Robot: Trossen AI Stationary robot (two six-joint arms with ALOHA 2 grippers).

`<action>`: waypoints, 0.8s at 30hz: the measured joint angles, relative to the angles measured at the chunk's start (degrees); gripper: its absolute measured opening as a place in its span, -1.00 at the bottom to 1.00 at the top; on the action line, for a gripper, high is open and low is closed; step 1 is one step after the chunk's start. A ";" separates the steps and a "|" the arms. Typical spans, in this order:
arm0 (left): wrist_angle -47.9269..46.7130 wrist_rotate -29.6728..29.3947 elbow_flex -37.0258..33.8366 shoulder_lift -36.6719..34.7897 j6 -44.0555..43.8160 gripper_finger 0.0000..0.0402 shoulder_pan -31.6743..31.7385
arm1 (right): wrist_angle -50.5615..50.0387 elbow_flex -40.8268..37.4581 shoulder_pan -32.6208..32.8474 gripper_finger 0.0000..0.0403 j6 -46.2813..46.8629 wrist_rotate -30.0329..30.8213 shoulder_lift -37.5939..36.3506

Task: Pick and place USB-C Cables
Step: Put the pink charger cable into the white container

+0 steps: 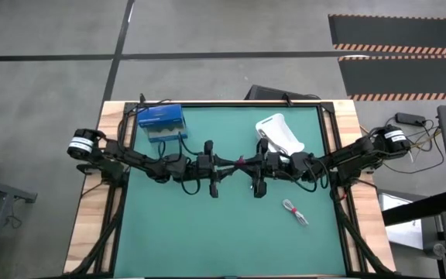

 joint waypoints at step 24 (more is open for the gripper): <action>-26.58 -1.69 -1.95 -11.54 1.84 0.03 0.39 | -42.63 10.18 -2.55 -0.93 8.88 3.50 -13.23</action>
